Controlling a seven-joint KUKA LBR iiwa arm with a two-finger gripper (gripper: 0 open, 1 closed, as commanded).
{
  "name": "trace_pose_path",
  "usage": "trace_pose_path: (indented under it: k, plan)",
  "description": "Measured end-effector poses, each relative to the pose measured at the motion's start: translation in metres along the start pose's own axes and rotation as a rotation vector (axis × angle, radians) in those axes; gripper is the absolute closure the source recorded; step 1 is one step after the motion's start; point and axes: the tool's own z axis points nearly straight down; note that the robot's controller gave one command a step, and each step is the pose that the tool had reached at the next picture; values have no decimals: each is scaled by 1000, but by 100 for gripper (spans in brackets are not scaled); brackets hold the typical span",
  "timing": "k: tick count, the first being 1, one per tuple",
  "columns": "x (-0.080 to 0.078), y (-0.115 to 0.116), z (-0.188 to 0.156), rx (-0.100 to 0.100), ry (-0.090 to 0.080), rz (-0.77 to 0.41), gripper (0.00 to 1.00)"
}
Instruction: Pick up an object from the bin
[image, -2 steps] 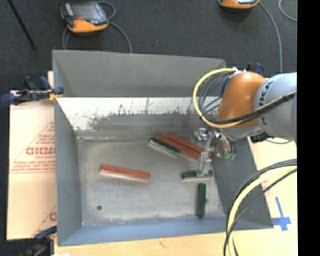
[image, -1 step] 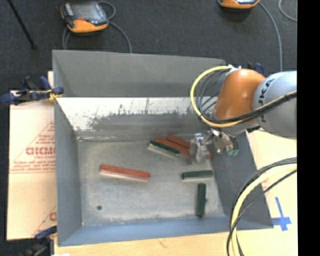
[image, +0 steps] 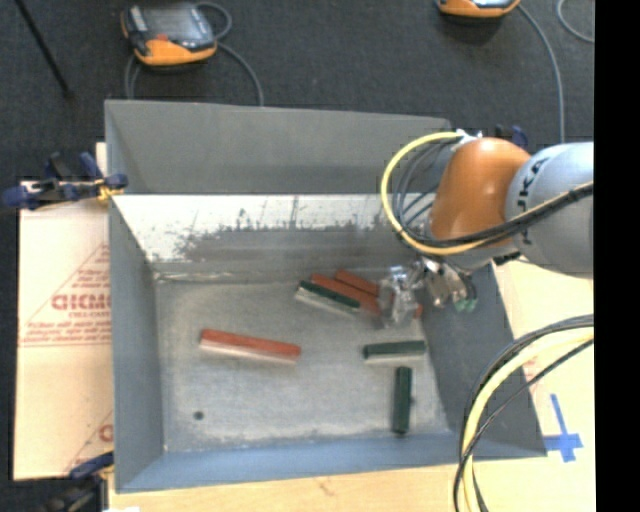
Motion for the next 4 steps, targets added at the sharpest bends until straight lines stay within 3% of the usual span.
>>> trace_pose_path:
  k: [1,2,3,4]
  plan:
    - [-6,4,-39,-5,18,1,100]
    - [-3,0,-108,-5,14,-35,100]
    - [-4,-3,-196,-2,7,-39,0]
    - [-3,-3,-192,-3,10,-39,0]
